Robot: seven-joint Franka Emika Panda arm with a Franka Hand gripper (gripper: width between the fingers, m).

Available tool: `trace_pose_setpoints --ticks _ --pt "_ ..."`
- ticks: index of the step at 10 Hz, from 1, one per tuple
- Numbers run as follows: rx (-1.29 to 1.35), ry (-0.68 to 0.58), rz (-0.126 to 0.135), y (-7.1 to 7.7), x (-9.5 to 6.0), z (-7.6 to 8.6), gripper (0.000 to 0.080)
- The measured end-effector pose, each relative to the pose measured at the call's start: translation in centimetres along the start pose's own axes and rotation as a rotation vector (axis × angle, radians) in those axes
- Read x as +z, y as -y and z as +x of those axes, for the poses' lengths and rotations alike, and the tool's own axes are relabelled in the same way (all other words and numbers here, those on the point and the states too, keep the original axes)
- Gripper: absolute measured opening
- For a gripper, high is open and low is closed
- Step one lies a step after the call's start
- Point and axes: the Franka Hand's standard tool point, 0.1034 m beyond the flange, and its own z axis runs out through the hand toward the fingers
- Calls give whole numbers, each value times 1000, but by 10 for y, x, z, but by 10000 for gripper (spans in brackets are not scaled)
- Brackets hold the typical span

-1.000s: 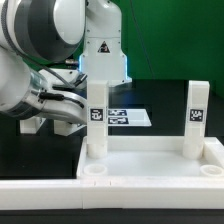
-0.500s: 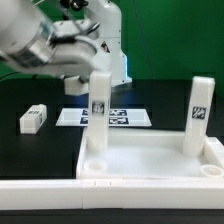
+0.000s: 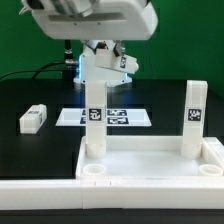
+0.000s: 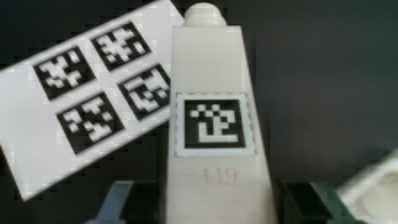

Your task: Assemble desk

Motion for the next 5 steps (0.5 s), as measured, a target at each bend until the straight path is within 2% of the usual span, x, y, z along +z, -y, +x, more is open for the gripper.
trace_pose_setpoints --ticks 3,4,5 --pt "-30 -187 35 10 -2 4 288" --pt "-48 -261 24 13 -8 6 288" --pt "-88 -318 -11 19 -28 8 288"
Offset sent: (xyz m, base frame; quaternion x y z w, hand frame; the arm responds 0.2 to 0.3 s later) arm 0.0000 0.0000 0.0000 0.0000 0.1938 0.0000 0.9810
